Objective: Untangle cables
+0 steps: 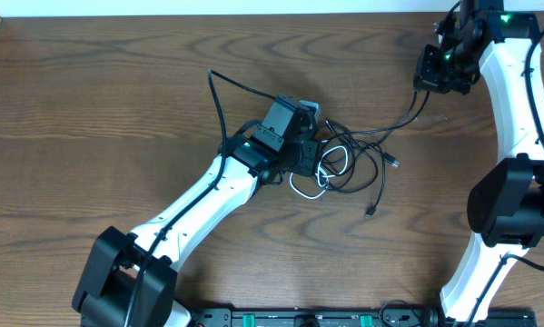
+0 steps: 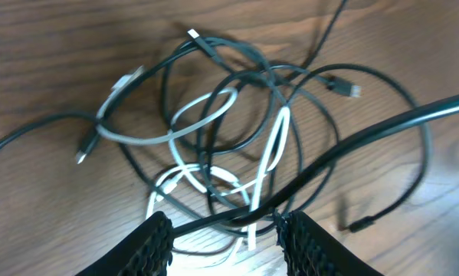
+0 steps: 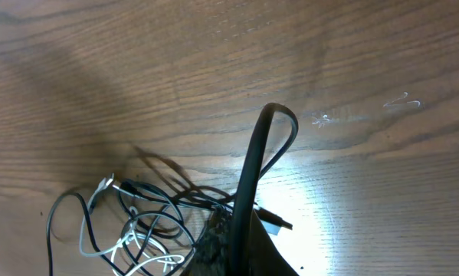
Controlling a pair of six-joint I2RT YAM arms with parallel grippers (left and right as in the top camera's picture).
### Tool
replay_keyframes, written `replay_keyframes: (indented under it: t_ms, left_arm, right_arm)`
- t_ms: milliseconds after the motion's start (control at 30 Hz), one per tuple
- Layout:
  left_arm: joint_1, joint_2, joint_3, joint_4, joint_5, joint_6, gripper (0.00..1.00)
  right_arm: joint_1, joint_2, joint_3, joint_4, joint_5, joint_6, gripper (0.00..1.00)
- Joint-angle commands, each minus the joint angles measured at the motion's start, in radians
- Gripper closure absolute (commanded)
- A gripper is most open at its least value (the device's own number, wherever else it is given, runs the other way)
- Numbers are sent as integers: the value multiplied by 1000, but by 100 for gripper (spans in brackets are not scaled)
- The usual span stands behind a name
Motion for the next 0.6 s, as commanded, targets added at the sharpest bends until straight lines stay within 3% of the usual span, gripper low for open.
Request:
replay_keyframes:
  t_ms: [0,233,500,567]
  left_arm:
    - [-1,2,-8,6,82,42,51]
    - [-2,10,-8,47,101,73,43]
    - [-2,82,-8,127,82,77,43]
    - [-2,95,-8,137,81,77,48]
  right_arm:
    - [3,9,-3,0,-9,-14,99]
    - [3,9,-3,0,-10,-14,99]
    - [3,9,-3,-5,-10,-14,99]
    - [3,9,-3,-7,-10,-14,99]
